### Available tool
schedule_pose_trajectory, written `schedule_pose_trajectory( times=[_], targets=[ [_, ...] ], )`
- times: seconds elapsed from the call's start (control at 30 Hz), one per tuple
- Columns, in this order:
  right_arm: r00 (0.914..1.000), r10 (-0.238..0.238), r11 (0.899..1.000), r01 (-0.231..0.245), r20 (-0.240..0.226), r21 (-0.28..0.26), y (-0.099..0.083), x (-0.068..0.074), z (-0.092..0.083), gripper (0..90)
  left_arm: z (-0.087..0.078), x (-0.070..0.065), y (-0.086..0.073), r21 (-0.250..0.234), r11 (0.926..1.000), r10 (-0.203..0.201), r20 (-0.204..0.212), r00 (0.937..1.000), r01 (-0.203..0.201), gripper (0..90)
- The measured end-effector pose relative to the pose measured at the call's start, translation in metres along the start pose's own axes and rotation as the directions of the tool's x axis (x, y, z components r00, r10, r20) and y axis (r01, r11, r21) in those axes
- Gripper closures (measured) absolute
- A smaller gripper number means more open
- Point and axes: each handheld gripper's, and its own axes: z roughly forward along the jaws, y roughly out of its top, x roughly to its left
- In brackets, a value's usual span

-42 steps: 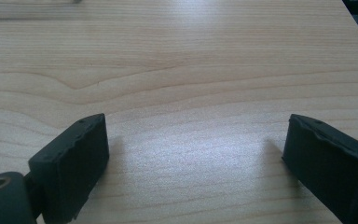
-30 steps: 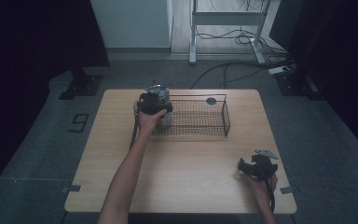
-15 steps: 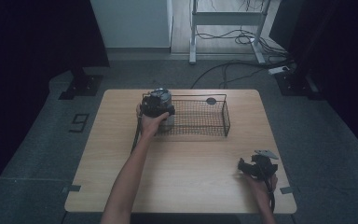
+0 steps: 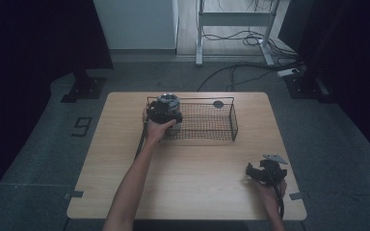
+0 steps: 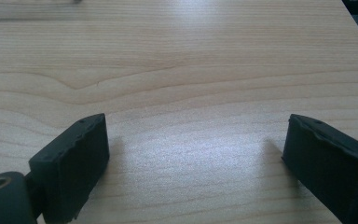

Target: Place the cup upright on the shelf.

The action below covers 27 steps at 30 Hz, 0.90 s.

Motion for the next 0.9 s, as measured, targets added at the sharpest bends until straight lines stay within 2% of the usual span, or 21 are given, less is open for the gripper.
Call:
schedule_pose_trajectory(
  times=[0.17, 0.3, 0.37, 0.43, 0.47, 0.6, 0.8, 0.9],
  targets=[
    [1.0000, 0.000, 1.000, 0.000, 0.000, 0.000, 0.000, 0.000, 0.000, 6.6, -0.001, -0.001, -0.001, -0.001, 1.0000, -0.001, -0.002, 1.0000, 0.001, 3.4],
    [1.0000, 0.000, 1.000, 0.000, 0.000, 0.000, 0.000, 0.000, 0.000, 6.6, -0.004, -0.002, 0.001, 0.002, 0.9998, -0.018, -0.010, 0.9998, 0.018, 3.2],
    [1.0000, 0.000, 1.000, 0.000, 0.000, 0.000, 0.000, 0.000, 0.000, 6.6, -0.007, -0.003, 0.001, 0.005, 0.9999, -0.008, -0.015, 0.9999, 0.008, 3.1],
    [1.0000, 0.000, 1.000, 0.000, 0.000, 0.000, 0.000, 0.000, 0.000, 6.6, -0.012, -0.002, 0.002, -0.019, 0.9998, -0.005, -0.012, 0.9999, 0.005, 2.6],
    [1.0000, 0.000, 1.000, 0.000, 0.000, 0.000, 0.000, 0.000, 0.000, 6.6, -0.016, -0.001, 0.004, -0.051, 0.9986, -0.016, 0.008, 0.9998, 0.017, 2.1],
    [1.0000, 0.000, 1.000, 0.000, 0.000, 0.000, 0.000, 0.000, 0.000, 6.6, -0.032, 0.001, 0.012, -0.116, 0.9925, -0.034, 0.029, 0.9990, 0.037, 1.5],
    [1.0000, 0.000, 1.000, 0.000, 0.000, 0.001, 0.000, 0.000, 0.000, 6.6, -0.053, 0.001, 0.013, -0.150, 0.9881, -0.024, 0.045, 0.9987, 0.031, 1.3],
    [1.0000, 0.000, 1.000, 0.000, 0.000, 0.001, 0.000, 0.000, 0.000, 6.6, -0.061, 0.001, 0.009, -0.151, 0.9885, -0.007, 0.052, 0.9986, 0.015, 1.0]
  ],
)
